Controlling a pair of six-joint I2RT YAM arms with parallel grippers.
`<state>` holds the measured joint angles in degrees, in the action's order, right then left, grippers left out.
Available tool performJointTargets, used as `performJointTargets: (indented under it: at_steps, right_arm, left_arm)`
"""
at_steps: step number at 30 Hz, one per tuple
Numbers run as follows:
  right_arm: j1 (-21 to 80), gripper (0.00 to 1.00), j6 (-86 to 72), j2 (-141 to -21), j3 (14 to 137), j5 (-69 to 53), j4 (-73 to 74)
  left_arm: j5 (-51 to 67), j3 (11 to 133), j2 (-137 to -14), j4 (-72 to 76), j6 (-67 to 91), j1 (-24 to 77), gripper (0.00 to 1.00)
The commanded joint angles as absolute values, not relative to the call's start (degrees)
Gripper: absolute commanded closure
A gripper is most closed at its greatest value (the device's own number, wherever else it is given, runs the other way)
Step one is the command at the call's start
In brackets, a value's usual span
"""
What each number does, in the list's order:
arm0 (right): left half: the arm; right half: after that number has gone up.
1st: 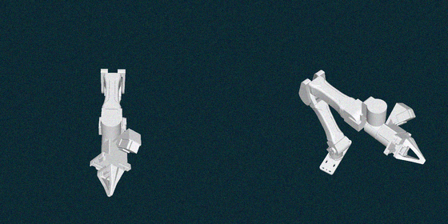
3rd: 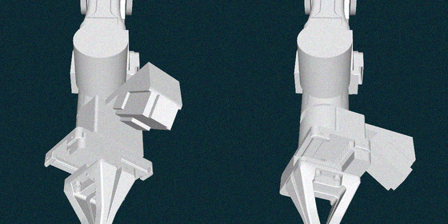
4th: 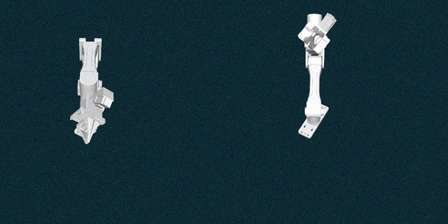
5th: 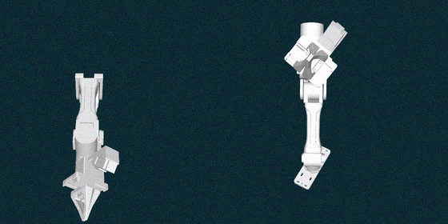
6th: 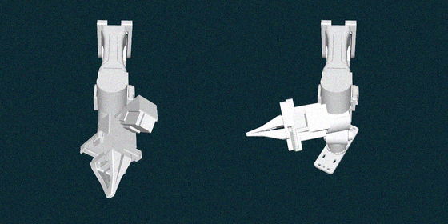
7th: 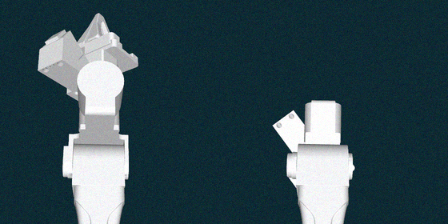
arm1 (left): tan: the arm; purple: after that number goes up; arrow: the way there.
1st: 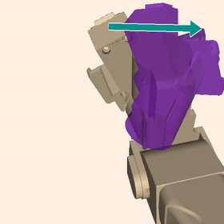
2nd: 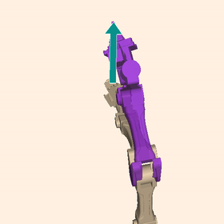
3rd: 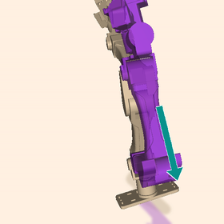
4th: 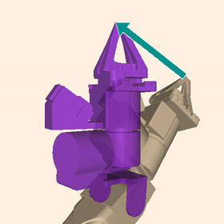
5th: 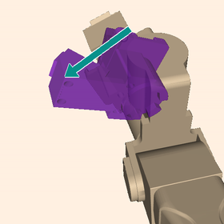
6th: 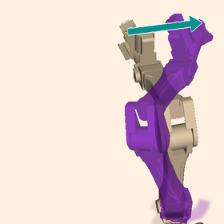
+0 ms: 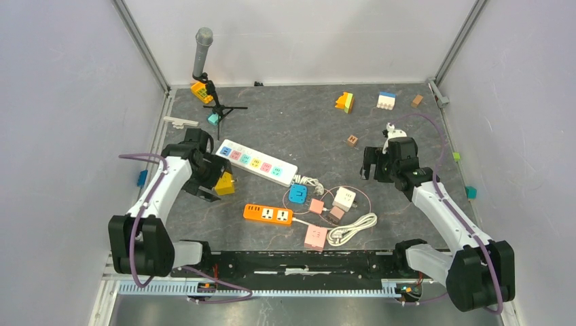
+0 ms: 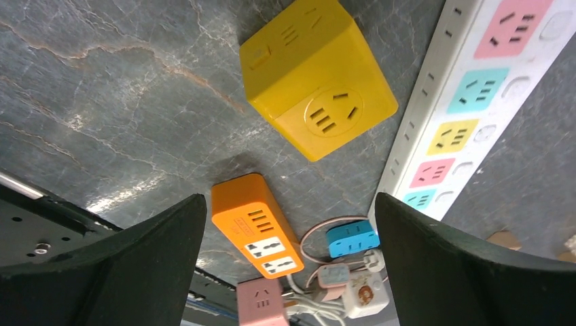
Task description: Insert the plug
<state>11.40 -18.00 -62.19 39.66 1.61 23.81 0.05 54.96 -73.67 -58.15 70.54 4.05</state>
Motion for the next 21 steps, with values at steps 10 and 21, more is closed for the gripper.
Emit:
performJointTargets:
  at_steps: [10,21]
  right_arm:
    - [12.78,0.02,-13.22,-63.97,44.25,-2.29,21.16]
    - [14.18,0.02,-12.32,-66.09,45.62,-4.29,20.35]
  left_arm:
    - [-0.95,55.69,-80.47,-53.30,80.27,0.11,0.00]
    - [2.45,56.18,-86.46,-47.67,85.69,0.09,0.02]
